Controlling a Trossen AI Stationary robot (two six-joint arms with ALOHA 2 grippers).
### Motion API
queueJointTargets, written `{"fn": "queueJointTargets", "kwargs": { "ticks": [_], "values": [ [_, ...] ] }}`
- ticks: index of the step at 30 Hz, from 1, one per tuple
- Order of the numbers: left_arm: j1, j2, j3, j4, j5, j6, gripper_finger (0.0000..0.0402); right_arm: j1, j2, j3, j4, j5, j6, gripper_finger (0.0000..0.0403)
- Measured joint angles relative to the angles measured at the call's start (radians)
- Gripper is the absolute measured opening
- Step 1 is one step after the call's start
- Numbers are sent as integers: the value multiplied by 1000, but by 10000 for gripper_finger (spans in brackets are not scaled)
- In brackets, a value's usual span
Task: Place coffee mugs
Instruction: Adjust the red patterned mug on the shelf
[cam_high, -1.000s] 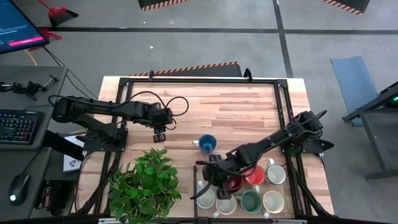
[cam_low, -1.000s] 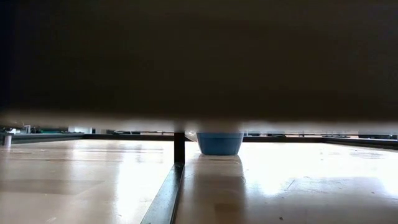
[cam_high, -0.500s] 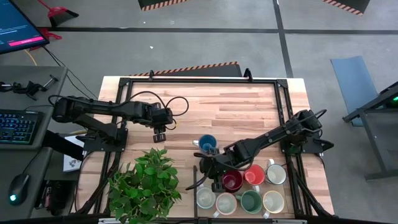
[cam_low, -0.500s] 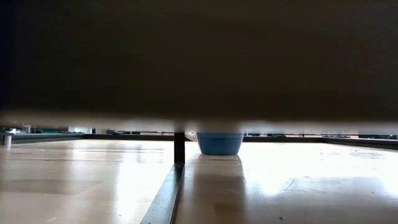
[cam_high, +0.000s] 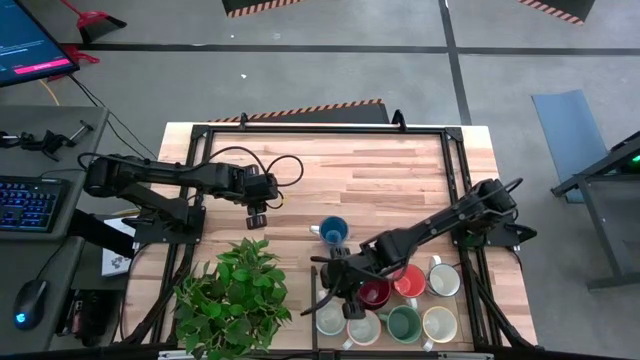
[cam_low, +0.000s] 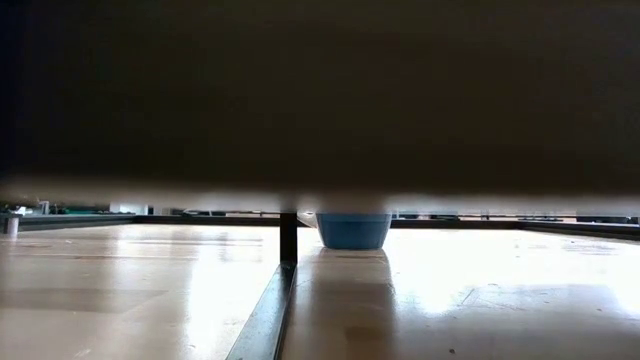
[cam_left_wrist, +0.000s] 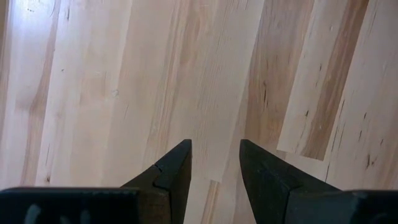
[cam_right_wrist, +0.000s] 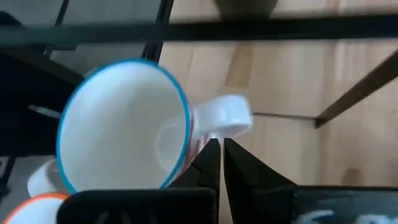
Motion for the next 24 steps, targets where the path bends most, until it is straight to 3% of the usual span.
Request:
{"fn": "queueJointTargets", "kwargs": {
  "ticks": [24],
  "values": [
    [0, 0, 0, 0, 0, -1, 125, 36, 49, 0, 15, -86, 29, 0]
  ]
}}
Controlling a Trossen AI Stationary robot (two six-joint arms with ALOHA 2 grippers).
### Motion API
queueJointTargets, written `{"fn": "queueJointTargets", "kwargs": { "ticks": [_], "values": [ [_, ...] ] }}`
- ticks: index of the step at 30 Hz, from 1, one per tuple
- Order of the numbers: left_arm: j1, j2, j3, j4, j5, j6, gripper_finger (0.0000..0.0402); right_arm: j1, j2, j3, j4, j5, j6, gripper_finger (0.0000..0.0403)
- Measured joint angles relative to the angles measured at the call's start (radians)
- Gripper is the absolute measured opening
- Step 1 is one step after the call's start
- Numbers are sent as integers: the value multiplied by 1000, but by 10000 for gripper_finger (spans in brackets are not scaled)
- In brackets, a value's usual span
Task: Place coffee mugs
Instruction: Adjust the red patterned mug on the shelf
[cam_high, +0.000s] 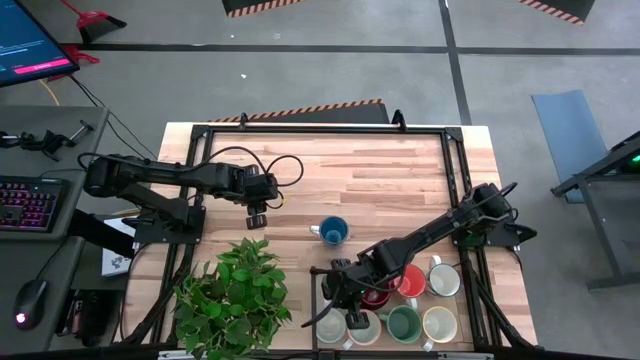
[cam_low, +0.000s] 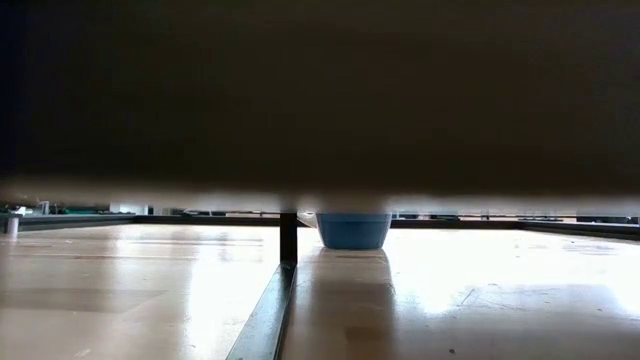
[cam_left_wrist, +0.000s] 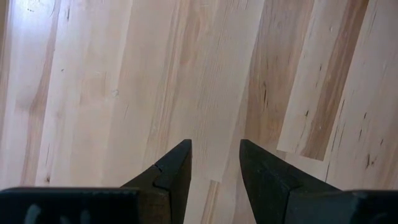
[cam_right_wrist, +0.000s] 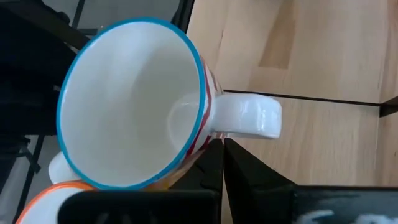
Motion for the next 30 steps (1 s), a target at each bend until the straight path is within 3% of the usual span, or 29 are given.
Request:
{"fn": "queueJointTargets", "kwargs": {
  "ticks": [21, 30],
  "values": [
    [0, 0, 0, 0, 0, 2, 125, 6, 0, 0, 3, -101, 4, 0],
    [0, 0, 0, 0, 0, 1, 125, 1, -2, 0, -52, 27, 66, 0]
  ]
}}
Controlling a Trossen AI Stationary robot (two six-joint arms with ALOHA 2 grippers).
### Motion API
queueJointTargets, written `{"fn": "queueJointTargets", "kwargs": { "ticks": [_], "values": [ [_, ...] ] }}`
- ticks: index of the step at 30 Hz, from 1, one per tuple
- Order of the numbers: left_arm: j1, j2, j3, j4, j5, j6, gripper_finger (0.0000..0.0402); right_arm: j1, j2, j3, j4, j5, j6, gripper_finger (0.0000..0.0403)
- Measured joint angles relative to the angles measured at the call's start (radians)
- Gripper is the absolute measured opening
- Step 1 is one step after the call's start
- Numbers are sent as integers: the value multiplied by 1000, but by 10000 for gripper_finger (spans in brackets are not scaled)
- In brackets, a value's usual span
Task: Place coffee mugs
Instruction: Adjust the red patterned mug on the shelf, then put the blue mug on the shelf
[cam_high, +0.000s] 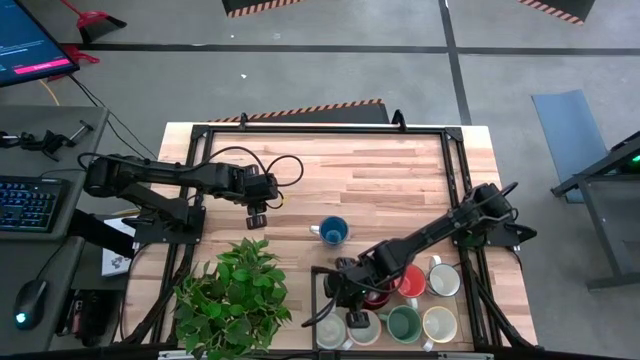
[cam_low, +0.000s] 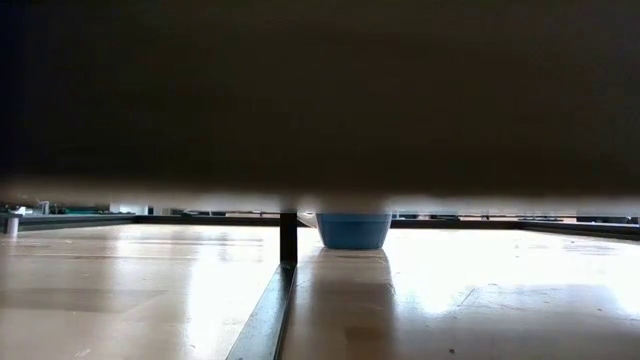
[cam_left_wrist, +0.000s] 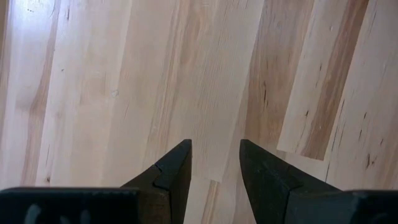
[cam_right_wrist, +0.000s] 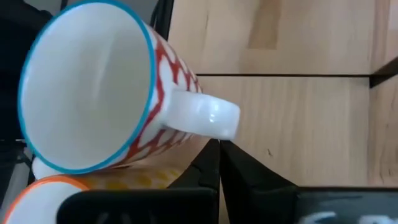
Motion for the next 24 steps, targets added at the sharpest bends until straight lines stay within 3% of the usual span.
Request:
{"fn": "queueJointTargets", "kwargs": {
  "ticks": [7, 16, 20, 24],
  "values": [
    [0, 0, 0, 0, 0, 7, 125, -12, -51, 0, -21, 29, -5, 0],
    [0, 0, 0, 0, 0, 7, 125, -98, -168, 0, -148, 346, 43, 0],
    [0, 0, 0, 0, 0, 7, 125, -186, -172, 0, -143, 286, -25, 3],
    [0, 0, 0, -2, 0, -3, 125, -282, -172, 0, -144, 184, -67, 34]
  ]
}}
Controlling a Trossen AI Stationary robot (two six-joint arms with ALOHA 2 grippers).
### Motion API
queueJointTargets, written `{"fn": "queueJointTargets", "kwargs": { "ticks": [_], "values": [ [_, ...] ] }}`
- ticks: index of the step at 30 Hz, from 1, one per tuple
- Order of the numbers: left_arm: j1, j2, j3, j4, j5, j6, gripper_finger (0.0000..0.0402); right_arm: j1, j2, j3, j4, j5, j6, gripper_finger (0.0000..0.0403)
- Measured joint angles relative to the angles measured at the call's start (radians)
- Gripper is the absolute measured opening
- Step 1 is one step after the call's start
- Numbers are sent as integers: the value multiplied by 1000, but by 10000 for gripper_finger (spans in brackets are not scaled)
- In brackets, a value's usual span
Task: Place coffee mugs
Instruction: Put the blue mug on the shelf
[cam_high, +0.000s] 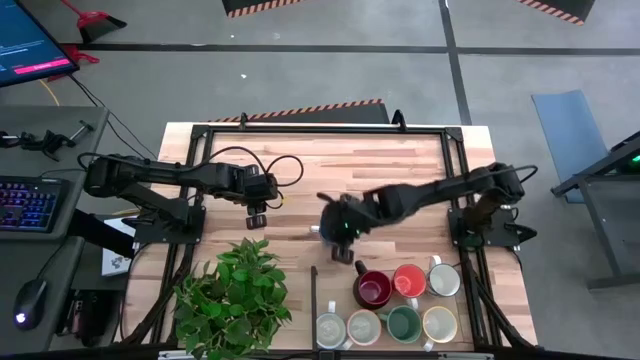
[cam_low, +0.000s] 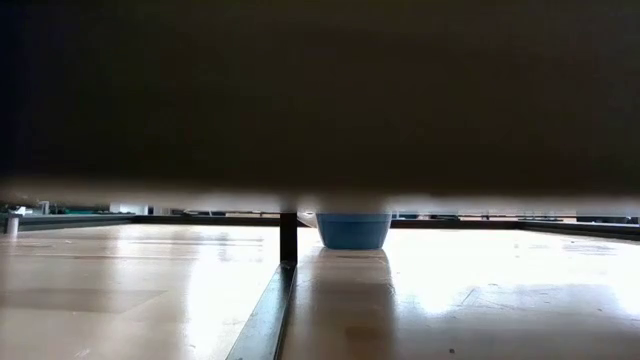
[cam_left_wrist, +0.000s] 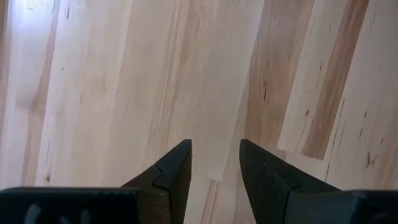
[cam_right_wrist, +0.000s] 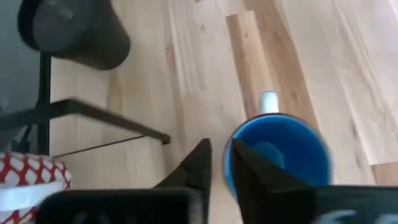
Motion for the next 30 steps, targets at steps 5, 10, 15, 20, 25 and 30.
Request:
{"fn": "queueJointTargets", "kwargs": {
  "ticks": [5, 10, 15, 20, 25, 30],
  "values": [
    [0, 0, 0, -19, 0, 1, 125, -100, 0, 0, 0, -68, 15, 100],
    [0, 0, 0, -81, -2, 55, 125, -143, 16, 0, -24, -74, 8, 140],
    [6, -11, 0, -88, 0, 101, 125, -142, 48, 0, -78, -9, -23, 146],
    [31, -95, 0, -143, 5, 121, 125, -147, 86, 0, -97, 5, -31, 146],
    [61, -301, -83, -173, 10, 68, 125, -151, 109, -1, -90, 82, -57, 146],
    [66, -491, -163, -181, 40, -68, 125, -165, 127, -1, -87, 77, -89, 146]
  ]
}}
